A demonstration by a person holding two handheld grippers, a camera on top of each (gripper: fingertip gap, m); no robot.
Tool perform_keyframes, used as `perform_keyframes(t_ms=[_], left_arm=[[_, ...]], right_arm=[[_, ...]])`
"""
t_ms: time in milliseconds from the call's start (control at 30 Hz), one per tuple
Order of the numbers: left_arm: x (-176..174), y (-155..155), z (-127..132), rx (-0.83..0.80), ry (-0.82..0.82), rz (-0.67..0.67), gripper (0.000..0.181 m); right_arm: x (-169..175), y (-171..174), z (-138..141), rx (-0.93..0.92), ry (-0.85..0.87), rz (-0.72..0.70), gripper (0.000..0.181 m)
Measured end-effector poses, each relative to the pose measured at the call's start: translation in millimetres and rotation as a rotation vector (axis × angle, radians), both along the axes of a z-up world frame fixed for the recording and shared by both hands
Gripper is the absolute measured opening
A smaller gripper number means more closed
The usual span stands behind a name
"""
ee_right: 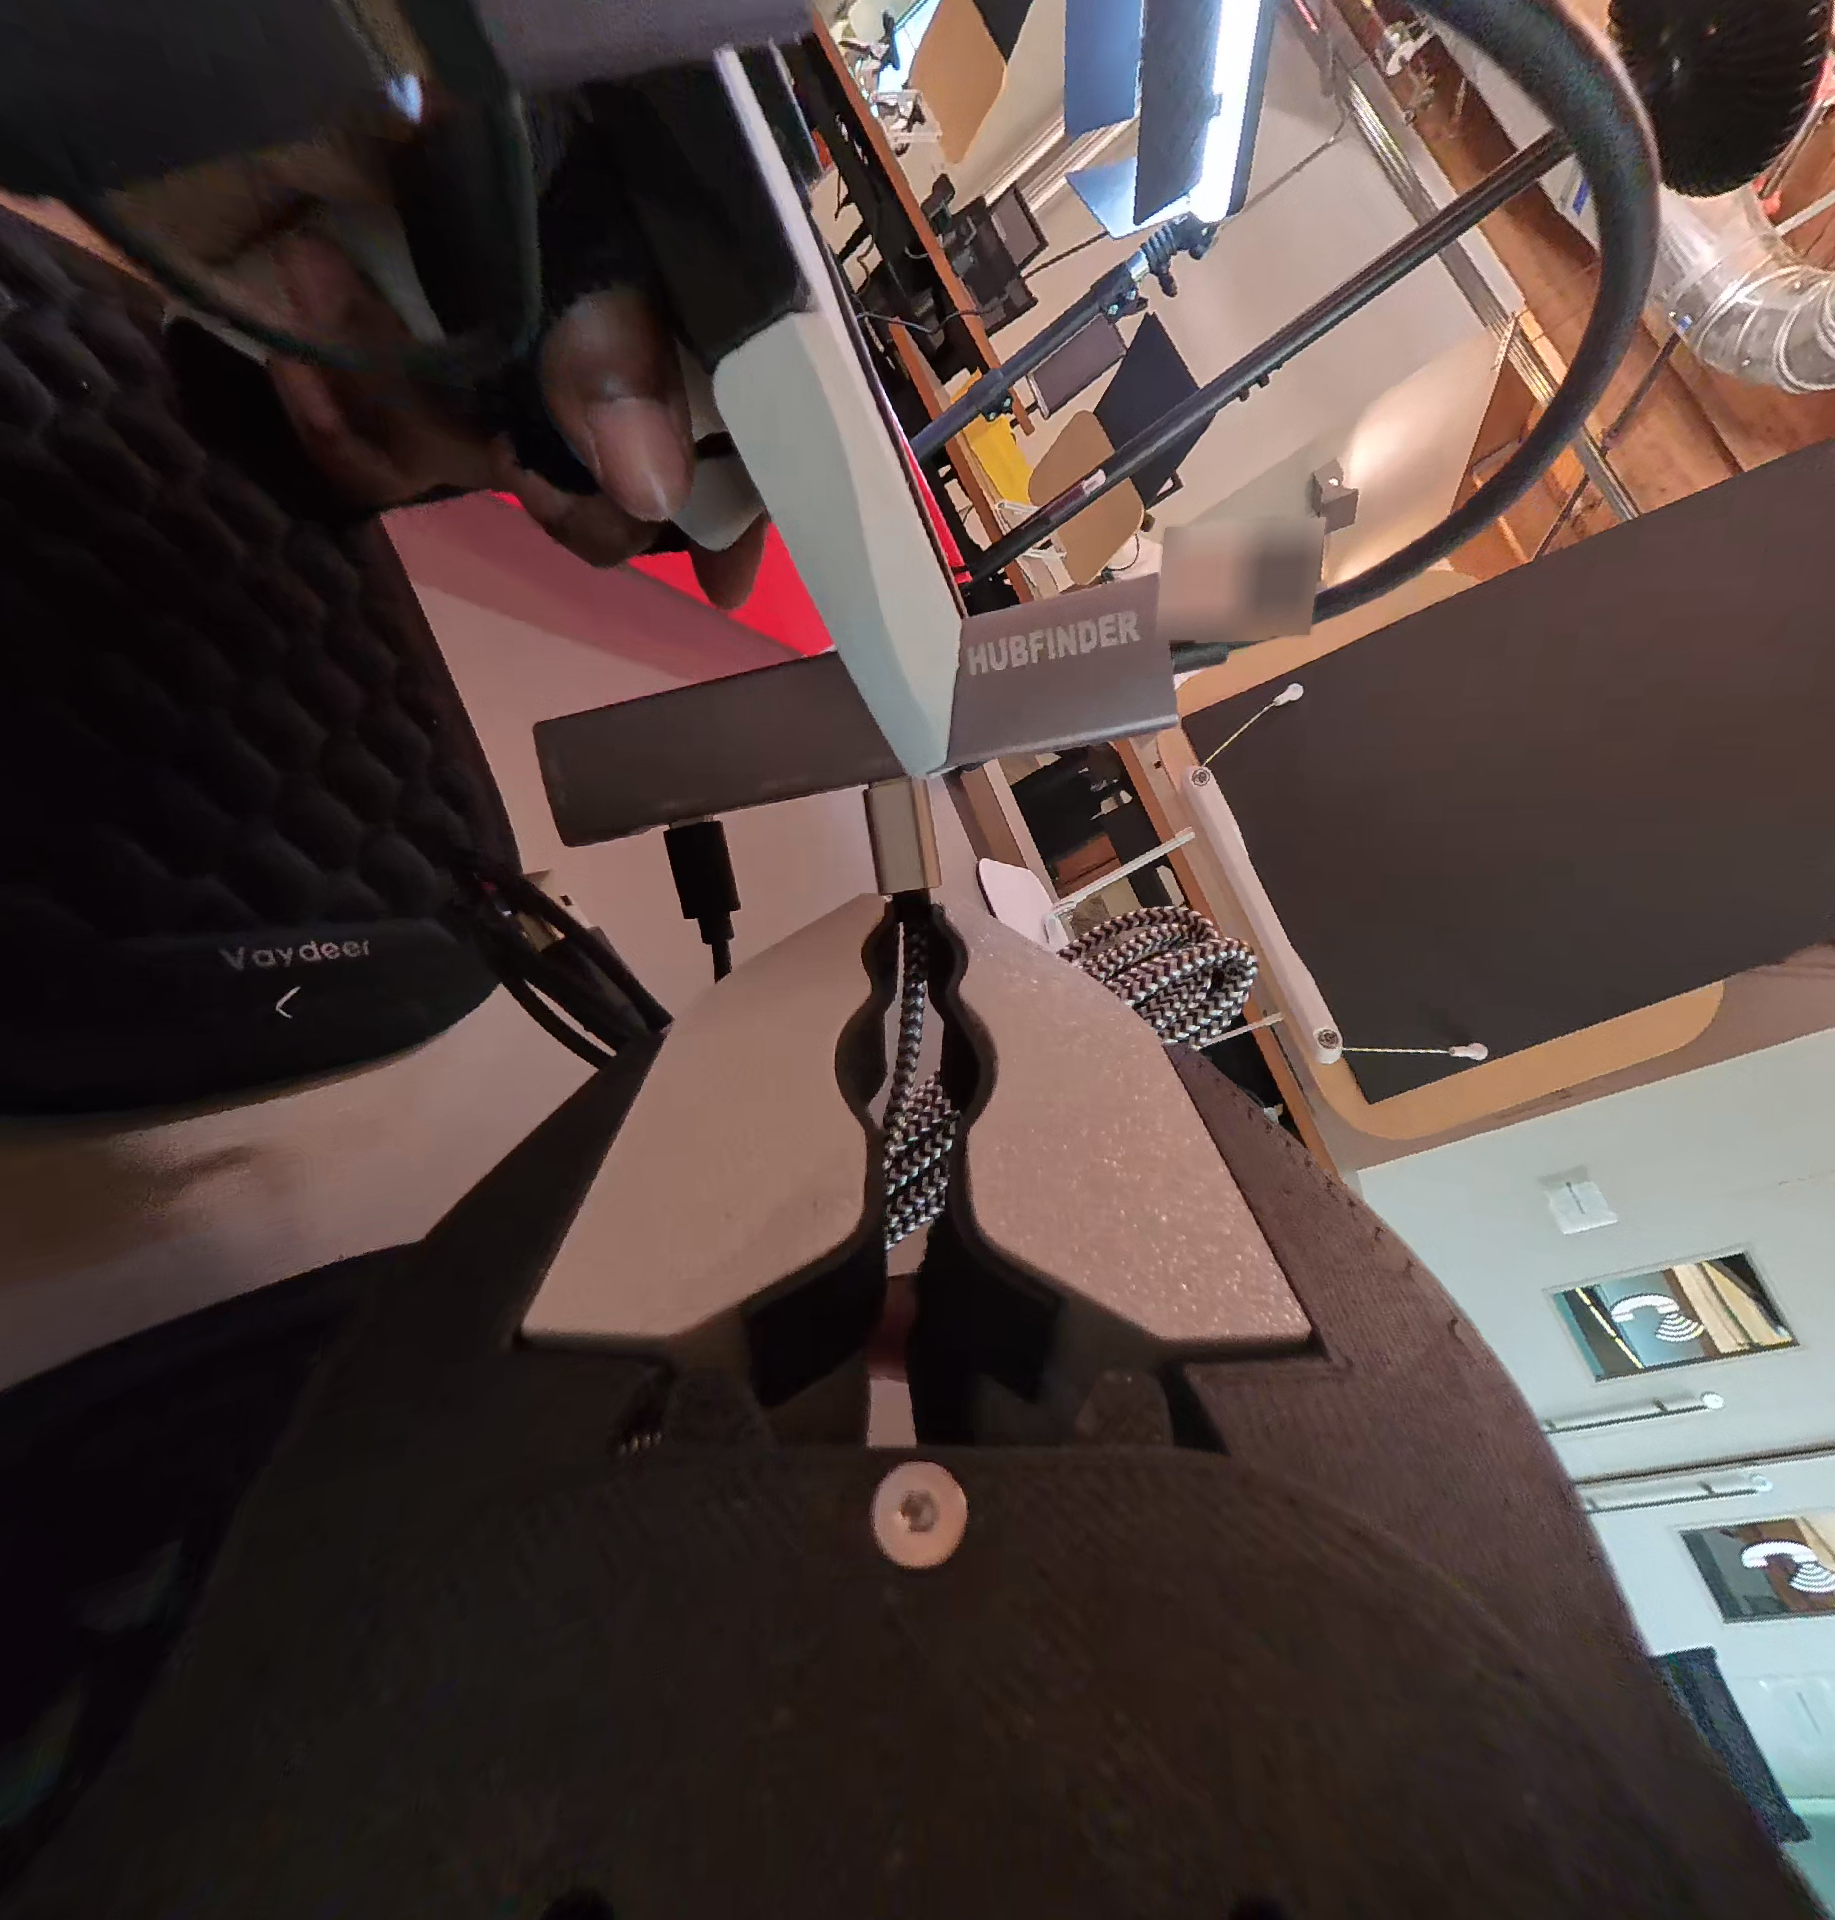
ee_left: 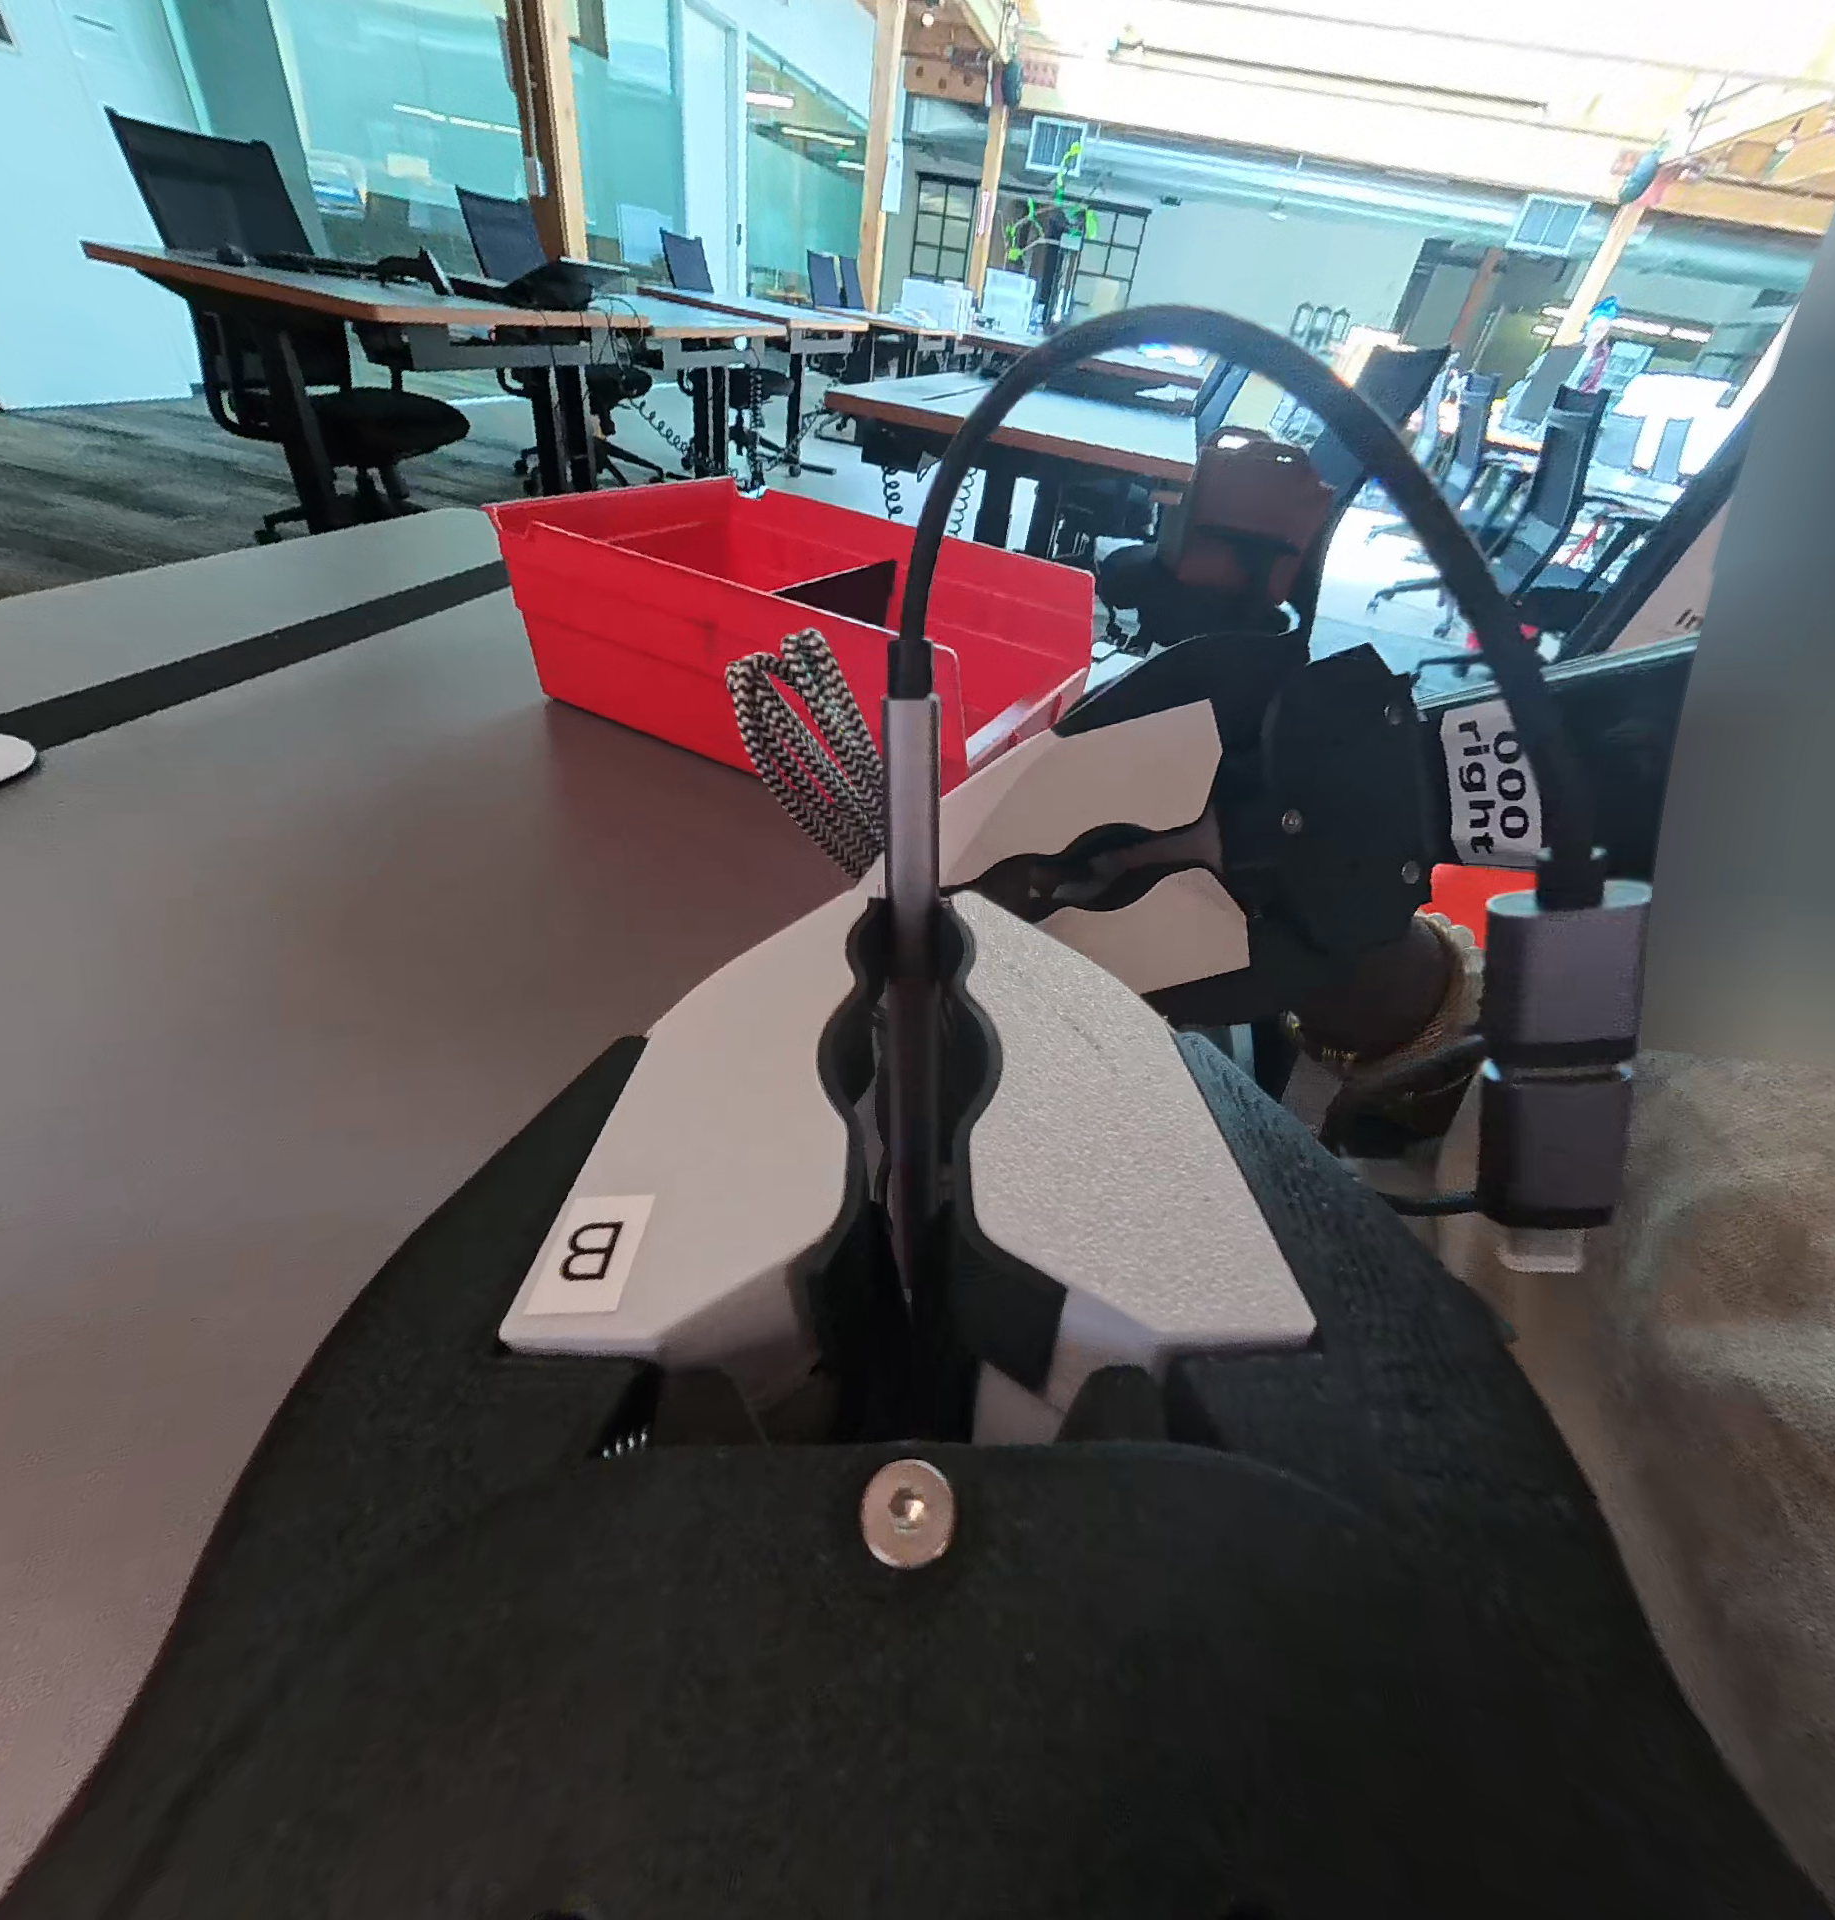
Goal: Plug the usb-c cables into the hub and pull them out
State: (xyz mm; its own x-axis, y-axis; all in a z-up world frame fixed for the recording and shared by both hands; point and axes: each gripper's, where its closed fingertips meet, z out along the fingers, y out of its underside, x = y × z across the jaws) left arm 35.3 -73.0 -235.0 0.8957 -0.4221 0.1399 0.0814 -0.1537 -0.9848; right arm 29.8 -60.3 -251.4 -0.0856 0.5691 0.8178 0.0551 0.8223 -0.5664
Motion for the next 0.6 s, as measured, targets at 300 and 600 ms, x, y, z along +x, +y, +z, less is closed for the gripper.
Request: perform_keyframes(t_ms=[300,600], left_arm=[[4,-1,4,-0.004,0.016,-0.01,0.006],[14,1,14,0.004,0.051,0.003,0.006]], right_arm=[[5,5,7,0.043,0.018,0.005,0.003],[14,9,19,0.086,0.042,-0.018,0.003]])
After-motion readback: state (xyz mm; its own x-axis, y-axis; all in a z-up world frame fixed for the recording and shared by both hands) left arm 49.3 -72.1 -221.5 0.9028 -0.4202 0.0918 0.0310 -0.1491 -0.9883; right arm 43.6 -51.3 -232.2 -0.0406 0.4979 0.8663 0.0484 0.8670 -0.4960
